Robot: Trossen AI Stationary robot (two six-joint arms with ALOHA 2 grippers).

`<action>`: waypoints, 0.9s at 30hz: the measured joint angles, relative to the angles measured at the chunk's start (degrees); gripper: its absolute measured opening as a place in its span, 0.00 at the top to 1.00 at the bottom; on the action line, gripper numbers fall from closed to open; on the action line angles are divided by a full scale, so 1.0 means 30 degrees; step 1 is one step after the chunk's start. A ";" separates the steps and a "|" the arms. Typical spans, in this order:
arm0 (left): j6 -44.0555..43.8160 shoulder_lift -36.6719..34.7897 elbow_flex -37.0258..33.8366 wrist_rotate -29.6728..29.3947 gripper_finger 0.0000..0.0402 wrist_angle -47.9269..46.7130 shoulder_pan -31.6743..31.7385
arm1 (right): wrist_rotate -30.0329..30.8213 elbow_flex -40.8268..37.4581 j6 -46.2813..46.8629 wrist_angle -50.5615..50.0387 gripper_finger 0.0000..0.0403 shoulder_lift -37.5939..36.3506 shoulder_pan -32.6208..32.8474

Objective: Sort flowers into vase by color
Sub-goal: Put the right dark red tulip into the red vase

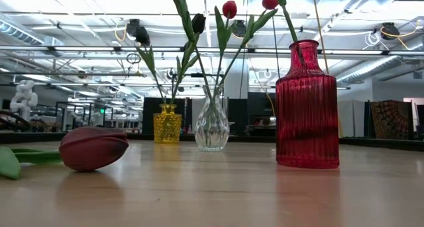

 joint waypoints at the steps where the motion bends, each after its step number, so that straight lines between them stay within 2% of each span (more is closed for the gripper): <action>1: -0.0535 -0.0077 0.0000 -0.0140 0.99 -0.0363 0.0164 | 0.0405 0.0328 0.0225 -0.0744 0.66 -0.0312 -0.0018; 3: -0.1690 -0.0109 0.0000 -0.0159 0.99 -0.0998 0.0474 | 0.1319 0.1318 0.0947 -0.2494 0.63 -0.0765 -0.0204; 8: -0.4262 -0.0070 0.0000 0.0495 1.00 -0.2178 0.1239 | 0.1294 0.5278 0.2265 -0.9087 0.58 -0.0487 -0.0848; 12: -0.4712 -0.0070 0.0000 0.0756 1.00 -0.2434 0.1355 | 0.1237 0.8252 0.3106 -1.3458 0.58 0.0475 -0.1123; 16: -0.4779 -0.0070 0.0000 0.0879 1.00 -0.2720 0.1315 | 0.1267 0.9381 0.2488 -1.3972 0.58 0.0931 -0.1200; 21: -0.4916 -0.0070 0.0000 0.0854 1.00 -0.3366 0.1348 | 0.1087 0.9469 0.2485 -1.4069 0.58 0.0992 -0.1452; 27: -0.4930 -0.0070 0.0000 0.0840 1.00 -0.3534 0.1549 | -0.0680 0.9469 0.3000 -1.4131 0.59 0.1000 -0.2053</action>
